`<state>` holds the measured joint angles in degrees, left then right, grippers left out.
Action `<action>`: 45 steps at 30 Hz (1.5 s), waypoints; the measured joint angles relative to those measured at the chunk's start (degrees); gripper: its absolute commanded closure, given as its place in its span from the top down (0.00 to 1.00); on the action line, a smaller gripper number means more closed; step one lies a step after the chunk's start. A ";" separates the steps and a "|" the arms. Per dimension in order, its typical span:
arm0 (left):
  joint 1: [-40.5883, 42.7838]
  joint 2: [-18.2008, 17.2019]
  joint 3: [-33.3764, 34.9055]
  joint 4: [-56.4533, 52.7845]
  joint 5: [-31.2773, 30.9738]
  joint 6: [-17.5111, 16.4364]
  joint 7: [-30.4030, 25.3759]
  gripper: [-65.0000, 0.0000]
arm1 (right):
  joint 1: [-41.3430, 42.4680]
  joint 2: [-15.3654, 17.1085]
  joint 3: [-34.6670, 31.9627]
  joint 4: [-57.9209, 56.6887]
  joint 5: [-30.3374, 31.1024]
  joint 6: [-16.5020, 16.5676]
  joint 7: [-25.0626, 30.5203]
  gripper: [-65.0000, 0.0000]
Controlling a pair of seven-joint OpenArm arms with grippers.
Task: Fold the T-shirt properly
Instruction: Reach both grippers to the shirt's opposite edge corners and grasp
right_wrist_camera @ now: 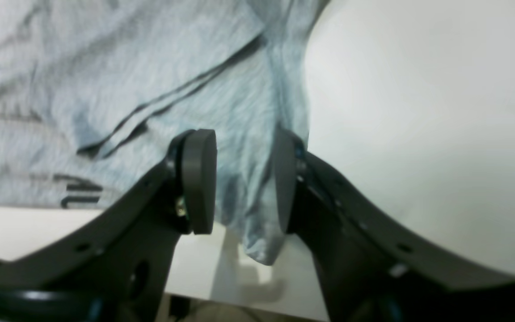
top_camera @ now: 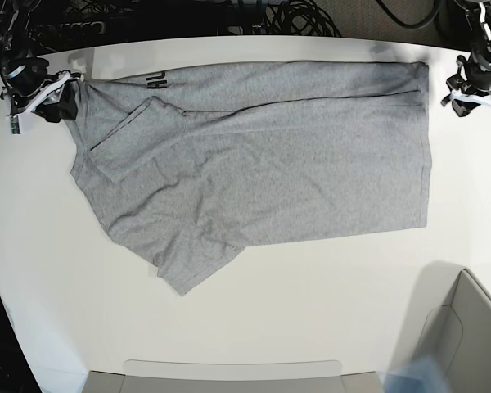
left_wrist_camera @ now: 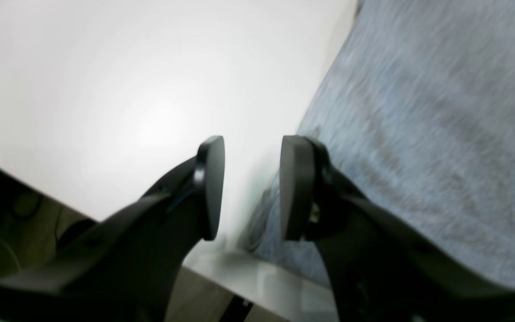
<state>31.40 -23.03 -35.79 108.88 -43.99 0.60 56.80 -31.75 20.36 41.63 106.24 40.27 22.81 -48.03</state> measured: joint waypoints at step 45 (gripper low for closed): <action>-18.71 4.63 5.49 -0.15 0.48 -0.39 8.15 0.32 | 34.53 -6.62 -29.29 -28.09 -29.22 -6.34 4.20 0.33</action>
<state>12.69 -18.39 -30.30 108.73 -43.51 0.21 64.95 2.79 13.74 12.34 78.15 11.05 16.47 -43.83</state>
